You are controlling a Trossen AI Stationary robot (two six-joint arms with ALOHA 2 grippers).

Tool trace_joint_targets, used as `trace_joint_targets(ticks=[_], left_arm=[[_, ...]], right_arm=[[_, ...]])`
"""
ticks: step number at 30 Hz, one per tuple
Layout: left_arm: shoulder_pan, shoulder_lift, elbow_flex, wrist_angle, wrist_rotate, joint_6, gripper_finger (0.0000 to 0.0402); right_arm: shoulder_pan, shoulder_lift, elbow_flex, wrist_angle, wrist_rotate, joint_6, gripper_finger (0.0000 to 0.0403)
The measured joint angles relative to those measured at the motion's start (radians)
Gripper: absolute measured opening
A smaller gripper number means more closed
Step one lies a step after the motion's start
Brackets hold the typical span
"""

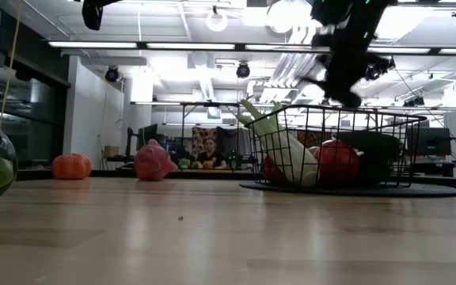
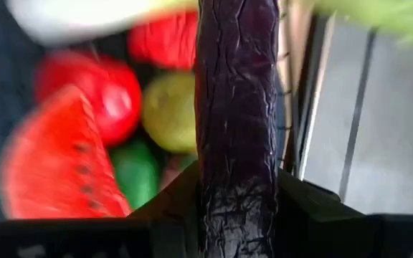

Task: Build produce basket
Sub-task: Put the eggplant into the wire basket

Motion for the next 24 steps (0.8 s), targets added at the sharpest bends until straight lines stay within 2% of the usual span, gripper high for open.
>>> trace_joint_targets(ticks=[4, 12, 20, 24], left_arm=[[0.0, 0.0, 0.0, 0.0, -0.009, 0.004, 0.0001], [0.0, 0.0, 0.0, 0.0, -0.049, 0.004, 0.0], [0.0, 0.0, 0.0, 0.0, -0.062, 0.03, 0.0], [0.0, 0.0, 0.0, 0.0, -0.064, 0.03, 0.0]], right_arm=[[-0.035, 0.126, -0.001, 0.002, 0.041, -0.11, 0.0103], [-0.048, 0.294, -0.002, 0.011, 0.044, -0.136, 0.0103], [-0.048, 0.349, -0.002, 0.038, 0.12, -0.13, 0.0103], [-0.048, 0.345, -0.002, 0.073, 0.123, -0.109, 0.0103]])
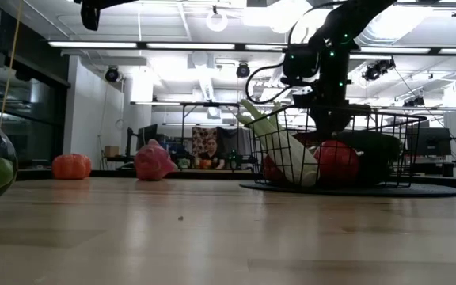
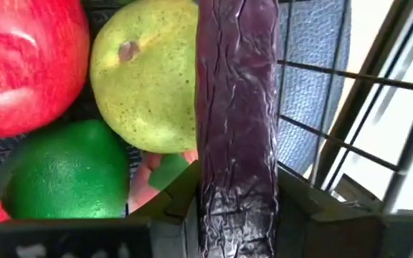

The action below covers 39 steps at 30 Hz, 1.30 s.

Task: Build produce basket
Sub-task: Put the eggplant into the wire basket, then put the pumpkin into the wire basket

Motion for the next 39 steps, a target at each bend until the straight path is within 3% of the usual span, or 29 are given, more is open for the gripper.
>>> trace_joint_targets(ticks=[14, 26, 30, 35, 39], left_arm=[[0.0, 0.0, 0.0, 0.0, 0.0, 0.0, 0.0], [0.0, 0.0, 0.0, -0.021, 0.0, 0.0, 0.0], [0.0, 0.0, 0.0, -0.034, 0.0, -0.008, 0.0], [0.0, 0.0, 0.0, -0.031, 0.0, -0.008, 0.0], [0.0, 0.0, 0.0, -0.031, 0.001, -0.008, 0.0001]], right_arm=[[-0.006, -0.004, 0.0, 0.066, -0.004, 0.045, 0.0114], [-0.004, -0.006, 0.0, 0.036, 0.023, 0.069, 0.0255], [-0.004, -0.027, 0.037, -0.036, 0.033, 0.053, 0.0274], [-0.025, -0.129, 0.091, -0.142, -0.096, 0.094, 0.0275], [-0.069, -0.301, 0.051, -0.065, -0.353, 0.305, 0.0275]])
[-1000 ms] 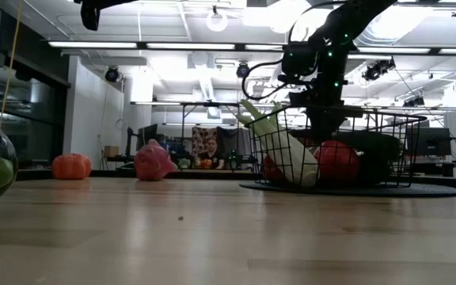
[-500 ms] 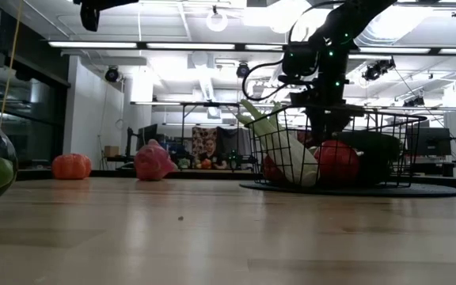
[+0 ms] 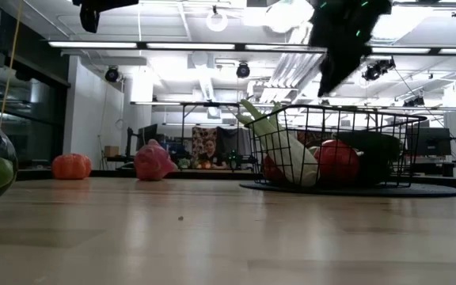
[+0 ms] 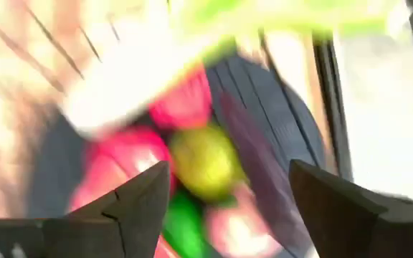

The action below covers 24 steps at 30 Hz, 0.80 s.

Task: Build produce basket
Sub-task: Put the pumpkin into the wire basket

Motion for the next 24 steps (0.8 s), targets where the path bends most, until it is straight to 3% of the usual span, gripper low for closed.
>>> trace_joint_targets(ticks=[3, 5, 10, 16, 20, 24], left_arm=[[0.0, 0.0, 0.0, 0.0, 0.003, 0.0, 0.0], [0.0, 0.0, 0.0, 0.0, 0.003, 0.0, 0.0], [0.0, 0.0, 0.0, 0.001, 0.003, 0.0, 0.0], [0.0, 0.0, 0.0, 0.002, 0.003, 0.0, 0.0], [0.0, 0.0, 0.0, 0.002, 0.003, 0.0, 0.0], [0.0, 0.0, 0.0, 0.002, 0.003, 0.0, 0.0001]], right_arm=[[-0.011, -0.153, -0.111, 0.18, -0.191, 0.211, 0.0275], [0.013, -0.257, -0.214, 0.355, -0.249, 0.38, 0.0275], [0.099, -0.443, -0.479, 0.824, -0.252, 0.775, 0.0275], [0.174, -0.541, -0.652, 1.279, -0.229, 1.044, 0.0275], [0.205, -0.544, -0.669, 1.443, -0.227, 1.187, 0.0275], [0.231, -0.534, -0.647, 1.479, -0.225, 1.222, 0.0275]])
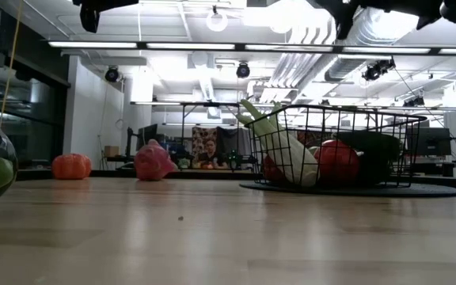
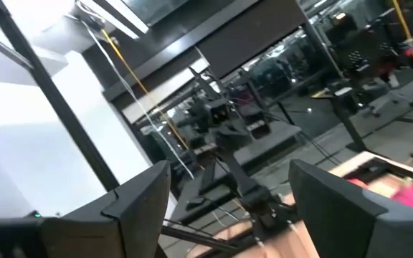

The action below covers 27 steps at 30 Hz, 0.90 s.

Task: Build produce basket
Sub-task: Put the pumpkin into the wire basket

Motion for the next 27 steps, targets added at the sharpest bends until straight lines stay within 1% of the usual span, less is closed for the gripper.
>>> trace_joint_targets(ticks=[8, 9, 12, 14, 15, 19, 20, 24, 27], left_arm=[[0.0, 0.0, 0.0, 0.026, 0.018, 0.009, 0.0001], [0.0, 0.0, 0.0, 0.03, 0.02, 0.014, 0.0], [0.0, 0.0, 0.0, 0.032, 0.021, 0.016, 0.0001], [0.0, 0.0, 0.0, 0.032, 0.02, 0.016, 0.0001], [0.0, 0.0, 0.0, 0.032, 0.02, 0.015, 0.0], [0.0, 0.0, 0.0, 0.032, 0.02, 0.015, 0.0001], [0.0, 0.0, 0.0, 0.032, 0.02, 0.013, 0.0001], [0.0, 0.0, 0.0, 0.031, 0.021, 0.0, 0.0001], [0.0, 0.0, 0.0, 0.031, 0.034, 0.0, 0.0001]], right_arm=[[0.026, 0.016, 0.015, -0.015, -0.001, -0.006, 0.0275], [0.026, 0.022, 0.015, -0.017, -0.01, -0.007, 0.0275], [0.026, 0.032, 0.015, -0.026, -0.095, -0.067, 0.0275], [0.028, 0.032, 0.015, -0.029, -0.107, -0.113, 0.0275], [0.027, 0.032, 0.015, -0.029, -0.097, -0.113, 0.0275], [0.027, 0.032, 0.015, -0.029, -0.001, -0.095, 0.0275], [0.026, 0.032, 0.015, -0.031, 0.008, -0.11, 0.0275], [0.038, 0.031, 0.015, -0.097, 0.017, -0.258, 0.0275], [0.087, 0.03, 0.032, -0.211, 0.081, -0.438, 0.0275]])
